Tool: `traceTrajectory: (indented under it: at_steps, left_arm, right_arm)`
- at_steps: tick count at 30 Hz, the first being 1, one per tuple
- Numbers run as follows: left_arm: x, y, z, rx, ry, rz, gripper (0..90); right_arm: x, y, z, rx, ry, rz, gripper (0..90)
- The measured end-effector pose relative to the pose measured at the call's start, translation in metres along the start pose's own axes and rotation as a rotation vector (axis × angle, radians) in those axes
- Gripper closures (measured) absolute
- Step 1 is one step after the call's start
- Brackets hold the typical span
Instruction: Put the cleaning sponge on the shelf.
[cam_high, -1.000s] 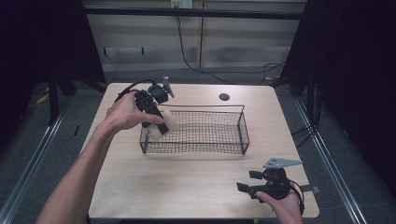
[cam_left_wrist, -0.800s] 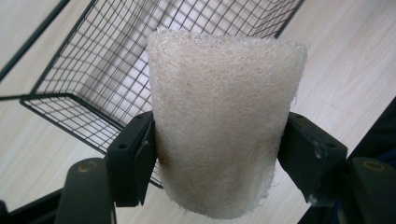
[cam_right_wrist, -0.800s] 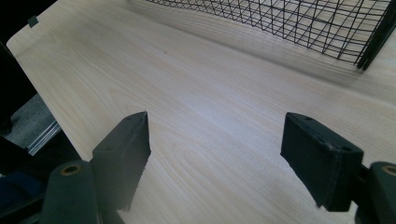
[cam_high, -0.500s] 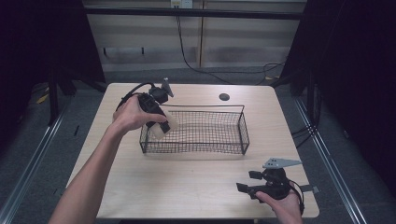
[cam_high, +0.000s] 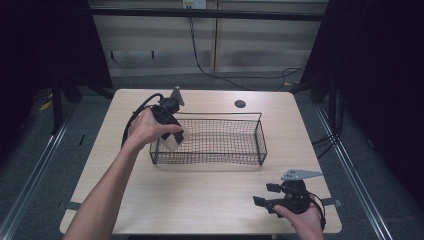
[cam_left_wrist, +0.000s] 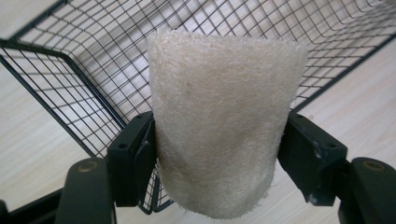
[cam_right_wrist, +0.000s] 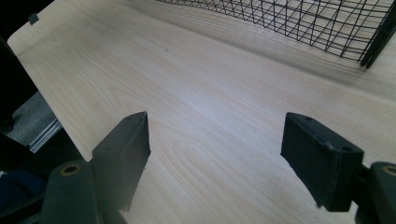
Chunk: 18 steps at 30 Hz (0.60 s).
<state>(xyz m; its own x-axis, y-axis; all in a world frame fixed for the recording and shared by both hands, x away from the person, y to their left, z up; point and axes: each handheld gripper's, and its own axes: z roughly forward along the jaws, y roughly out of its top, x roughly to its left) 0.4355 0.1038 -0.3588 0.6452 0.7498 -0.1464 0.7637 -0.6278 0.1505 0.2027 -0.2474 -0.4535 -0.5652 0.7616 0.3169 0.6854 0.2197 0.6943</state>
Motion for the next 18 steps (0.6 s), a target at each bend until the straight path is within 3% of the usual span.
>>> traceTrajectory:
  at_steps: [5, 6, 10, 11, 13, 15, 18]
  left_arm:
    - [0.002, 0.000, 0.007, -0.005, 0.008, -0.072, 31.8]
    - [0.003, 0.000, 0.007, 0.000, 0.032, -0.088, 31.8]
    - [0.005, -0.001, 0.008, 0.000, 0.029, -0.104, 31.8]
    - [0.006, -0.001, 0.010, -0.003, 0.044, -0.128, 31.9]
    - [0.007, -0.001, 0.010, 0.006, 0.045, -0.125, 31.9]
    - [0.007, 0.000, 0.011, 0.002, 0.038, -0.152, 31.9]
    - [0.008, 0.001, 0.014, 0.011, 0.037, -0.150, 31.9]
  right_arm:
    - [0.000, 0.000, 0.000, 0.001, 0.001, -0.002, 23.6]
    - [0.000, 0.000, 0.000, 0.000, 0.001, -0.001, 23.6]
    - [0.000, 0.000, 0.000, 0.001, 0.002, -0.001, 23.6]
    - [0.000, 0.000, 0.000, 0.001, 0.001, -0.003, 23.6]
    - [0.000, 0.000, 0.000, 0.003, 0.002, -0.002, 23.6]
    - [0.000, 0.000, 0.000, 0.002, 0.002, -0.001, 23.6]
    - [0.000, 0.000, 0.000, 0.003, 0.000, -0.002, 23.6]
